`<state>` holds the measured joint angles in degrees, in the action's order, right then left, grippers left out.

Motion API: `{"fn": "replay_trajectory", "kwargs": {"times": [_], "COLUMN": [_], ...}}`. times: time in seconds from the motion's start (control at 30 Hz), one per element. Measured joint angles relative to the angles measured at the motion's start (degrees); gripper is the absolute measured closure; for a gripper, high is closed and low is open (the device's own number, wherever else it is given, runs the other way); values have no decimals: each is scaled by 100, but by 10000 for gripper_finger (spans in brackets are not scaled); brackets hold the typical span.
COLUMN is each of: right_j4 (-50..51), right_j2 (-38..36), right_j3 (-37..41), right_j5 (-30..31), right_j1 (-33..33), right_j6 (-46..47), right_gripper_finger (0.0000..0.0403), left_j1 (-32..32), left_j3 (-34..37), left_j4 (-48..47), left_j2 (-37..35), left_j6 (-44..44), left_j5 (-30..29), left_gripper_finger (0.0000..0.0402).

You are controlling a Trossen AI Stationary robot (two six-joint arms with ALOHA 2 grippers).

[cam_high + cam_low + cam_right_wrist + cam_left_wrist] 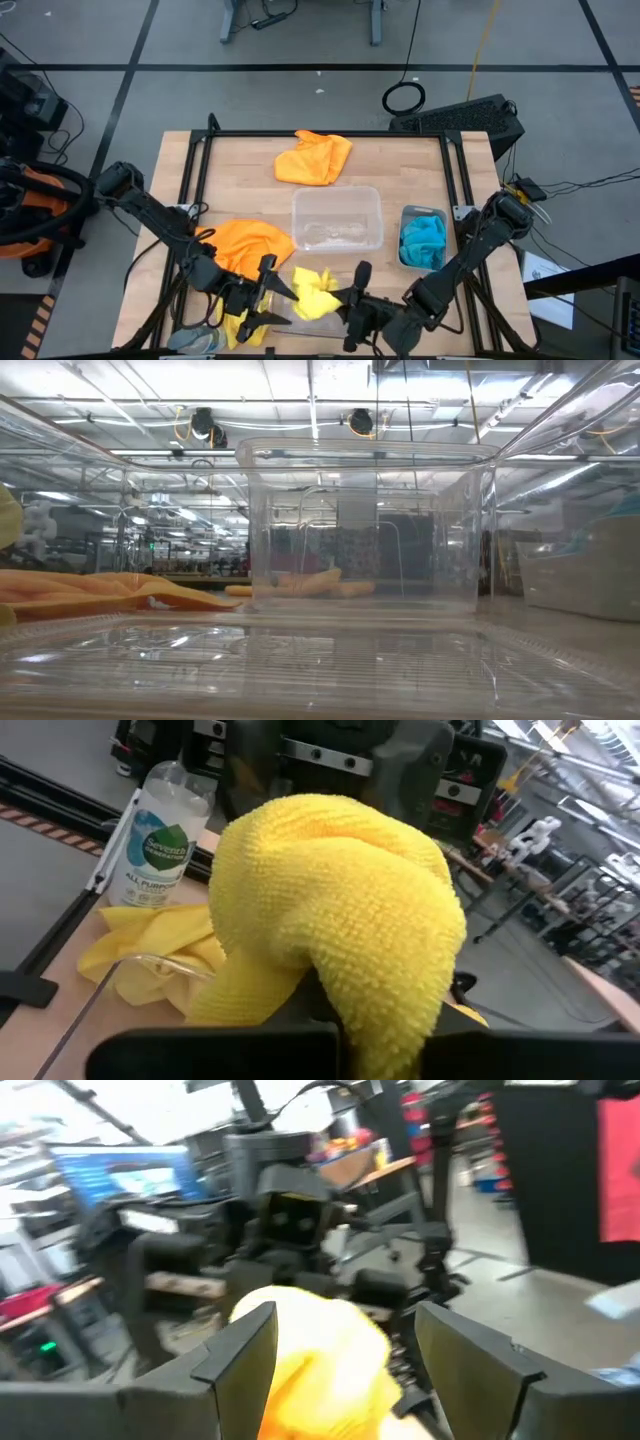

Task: Sort microfiber towel by color & place in baskets
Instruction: Put the right yellow microfiber cloth into the transparent bin

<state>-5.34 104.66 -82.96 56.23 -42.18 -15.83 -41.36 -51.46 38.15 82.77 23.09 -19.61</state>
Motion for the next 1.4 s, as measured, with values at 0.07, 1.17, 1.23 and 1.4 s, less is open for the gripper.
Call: {"fn": "replay_trajectory", "kwargs": {"times": [0.07,1.17,1.23,1.4], "right_j4": [9,-69,-102,-395], "right_j2": [0,-2,-2,2], "right_j3": [0,0,0,0], "right_j5": [114,802,817,848], "right_j1": [-91,289,271,226], "right_j6": [-34,302,307,288], "right_gripper_finger": [393,389,389,389], "left_j1": [-54,714,727,737], "left_j3": [0,-4,-4,-4], "left_j4": [1,-397,-441,-425], "left_j2": [-12,425,425,427], "left_j6": [33,-1153,-1214,-1454], "left_j5": [-248,-692,-722,-459], "left_gripper_finger": [159,159,159,159]}}
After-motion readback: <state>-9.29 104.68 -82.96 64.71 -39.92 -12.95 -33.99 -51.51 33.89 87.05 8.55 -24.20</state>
